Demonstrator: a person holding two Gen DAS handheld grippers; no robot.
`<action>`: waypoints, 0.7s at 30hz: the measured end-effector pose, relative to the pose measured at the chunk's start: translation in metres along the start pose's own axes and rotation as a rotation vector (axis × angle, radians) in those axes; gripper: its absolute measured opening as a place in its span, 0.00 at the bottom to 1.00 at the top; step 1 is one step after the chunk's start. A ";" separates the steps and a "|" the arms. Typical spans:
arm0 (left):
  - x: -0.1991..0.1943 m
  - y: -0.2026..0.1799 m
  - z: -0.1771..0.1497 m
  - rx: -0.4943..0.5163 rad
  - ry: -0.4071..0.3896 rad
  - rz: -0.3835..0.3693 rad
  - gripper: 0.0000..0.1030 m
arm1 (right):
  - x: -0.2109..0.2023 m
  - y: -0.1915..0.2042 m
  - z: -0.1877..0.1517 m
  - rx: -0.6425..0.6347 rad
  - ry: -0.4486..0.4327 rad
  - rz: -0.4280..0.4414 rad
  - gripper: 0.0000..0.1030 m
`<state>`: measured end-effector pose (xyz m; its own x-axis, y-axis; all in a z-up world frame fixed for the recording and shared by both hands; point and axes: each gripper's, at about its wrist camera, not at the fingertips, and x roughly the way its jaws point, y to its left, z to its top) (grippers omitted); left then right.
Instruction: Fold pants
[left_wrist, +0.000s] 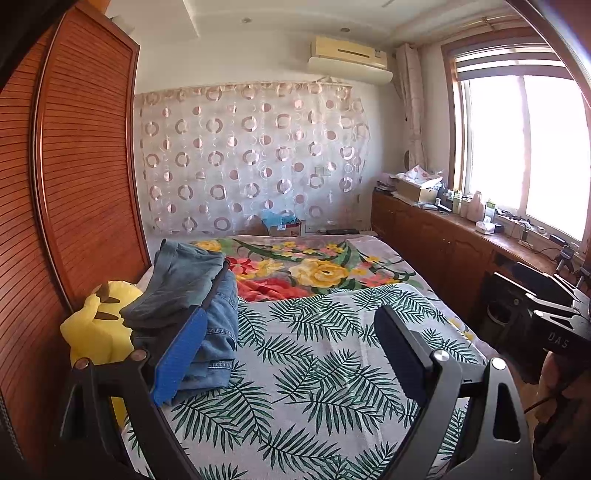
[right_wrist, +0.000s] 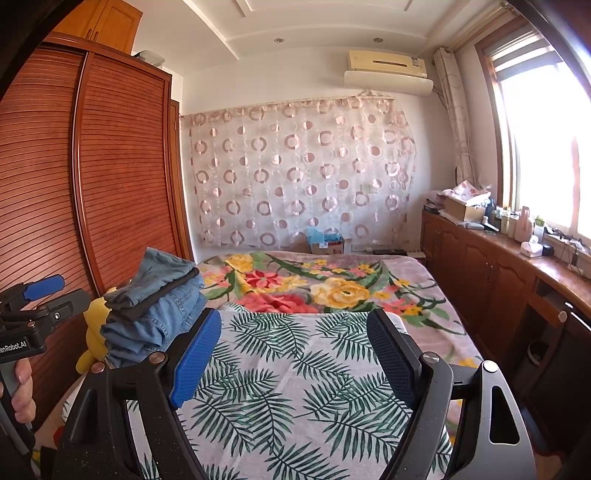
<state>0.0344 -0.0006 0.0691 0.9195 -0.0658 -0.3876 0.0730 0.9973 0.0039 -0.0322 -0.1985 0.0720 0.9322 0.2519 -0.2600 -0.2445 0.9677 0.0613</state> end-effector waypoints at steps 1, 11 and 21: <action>0.000 0.000 0.000 0.000 0.000 0.000 0.90 | 0.000 0.000 0.000 0.000 0.000 0.000 0.80; 0.000 0.000 0.000 -0.001 0.000 -0.001 0.90 | 0.000 0.000 -0.001 -0.001 -0.002 0.002 0.80; 0.000 0.000 0.000 -0.001 -0.001 0.000 0.90 | 0.000 -0.001 -0.002 0.001 -0.001 0.003 0.80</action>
<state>0.0342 -0.0006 0.0691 0.9197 -0.0662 -0.3870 0.0730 0.9973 0.0030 -0.0322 -0.1996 0.0702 0.9318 0.2548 -0.2584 -0.2471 0.9670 0.0626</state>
